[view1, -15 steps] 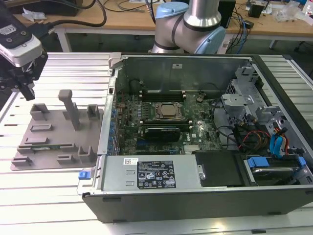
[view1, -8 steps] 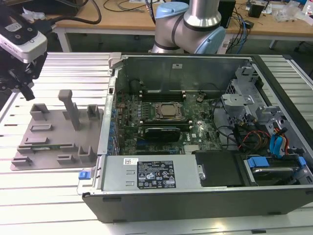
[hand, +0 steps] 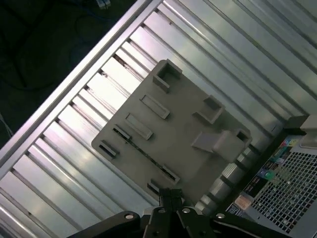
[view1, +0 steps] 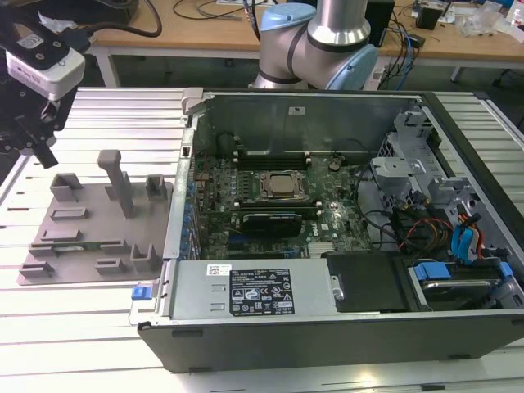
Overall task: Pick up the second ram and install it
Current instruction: 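Pick up the second ram and move it above second insertion slot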
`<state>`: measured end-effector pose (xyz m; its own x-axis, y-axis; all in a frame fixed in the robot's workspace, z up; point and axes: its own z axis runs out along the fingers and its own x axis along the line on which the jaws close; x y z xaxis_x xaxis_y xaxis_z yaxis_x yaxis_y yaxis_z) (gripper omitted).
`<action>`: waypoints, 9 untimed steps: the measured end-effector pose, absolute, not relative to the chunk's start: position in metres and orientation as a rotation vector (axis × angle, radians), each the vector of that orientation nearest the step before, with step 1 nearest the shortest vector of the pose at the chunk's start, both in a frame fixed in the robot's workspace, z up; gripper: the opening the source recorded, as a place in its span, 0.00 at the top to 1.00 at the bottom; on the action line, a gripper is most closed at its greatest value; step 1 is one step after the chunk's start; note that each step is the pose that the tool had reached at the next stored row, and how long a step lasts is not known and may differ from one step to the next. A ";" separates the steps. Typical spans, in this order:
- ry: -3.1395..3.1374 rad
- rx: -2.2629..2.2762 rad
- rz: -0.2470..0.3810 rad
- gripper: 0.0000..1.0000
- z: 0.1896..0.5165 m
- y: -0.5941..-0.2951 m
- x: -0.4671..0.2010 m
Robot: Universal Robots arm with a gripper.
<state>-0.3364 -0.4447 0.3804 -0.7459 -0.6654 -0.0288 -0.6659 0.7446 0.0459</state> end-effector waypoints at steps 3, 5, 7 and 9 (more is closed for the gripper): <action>2.901 -1.177 0.084 0.92 0.380 -0.445 -0.336; 2.892 -1.202 0.084 0.92 0.380 -0.445 -0.336; 2.867 -1.262 0.084 0.92 0.380 -0.445 -0.336; 2.847 -1.309 0.084 0.92 0.380 -0.445 -0.336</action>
